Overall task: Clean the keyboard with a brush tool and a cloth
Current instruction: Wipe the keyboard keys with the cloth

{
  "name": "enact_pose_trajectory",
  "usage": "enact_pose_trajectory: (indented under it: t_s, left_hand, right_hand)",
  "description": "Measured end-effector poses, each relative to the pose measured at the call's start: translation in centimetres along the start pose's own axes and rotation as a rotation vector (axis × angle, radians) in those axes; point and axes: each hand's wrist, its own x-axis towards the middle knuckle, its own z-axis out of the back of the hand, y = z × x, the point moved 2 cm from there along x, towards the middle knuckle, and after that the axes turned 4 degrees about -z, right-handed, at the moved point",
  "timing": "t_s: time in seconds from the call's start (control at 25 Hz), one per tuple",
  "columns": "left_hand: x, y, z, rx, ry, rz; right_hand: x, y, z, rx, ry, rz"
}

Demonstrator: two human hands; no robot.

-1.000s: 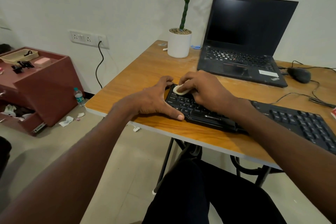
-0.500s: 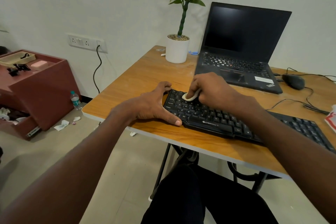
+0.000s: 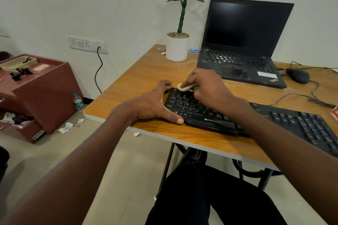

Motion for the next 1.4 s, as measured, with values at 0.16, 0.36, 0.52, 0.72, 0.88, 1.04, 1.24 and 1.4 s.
enact_pose_trajectory:
  t_s: [0.16,0.36,0.52,0.72,0.88,1.04,1.24,1.4]
  left_hand:
    - [0.1,0.0,0.0,0.013,-0.012,0.001]
    - [0.3,0.3,0.1,0.055,-0.026,0.023]
    - [0.4,0.5,0.0,0.047,-0.036,0.027]
    - [0.1,0.3,0.0,0.042,-0.024,0.012]
    - [0.2,0.2,0.1,0.047,-0.014,0.02]
    - [0.3,0.3,0.0,0.048,-0.017,0.009]
    - [0.3,0.3,0.1,0.035,-0.012,-0.001]
    - [0.3,0.2,0.0,0.045,-0.02,0.004]
  right_hand:
    - [0.7,0.9,-0.8,-0.047,0.087,0.008]
    - [-1.1,-0.5,0.5,-0.319,0.06,-0.129]
    - [-1.1,0.7,1.1,-0.254,0.014,-0.139]
    - [-2.5,1.0,0.7,-0.201,0.089,-0.092]
    - [-2.3,0.3,1.7,-0.293,0.022,-0.195]
    - [-2.1,1.8,0.0,-0.3,-0.025,-0.059]
    - [-4.2,-1.9,1.1,-0.312,-0.067,-0.134]
    - [-3.5,-0.2,1.0,-0.22,-0.109,-0.085]
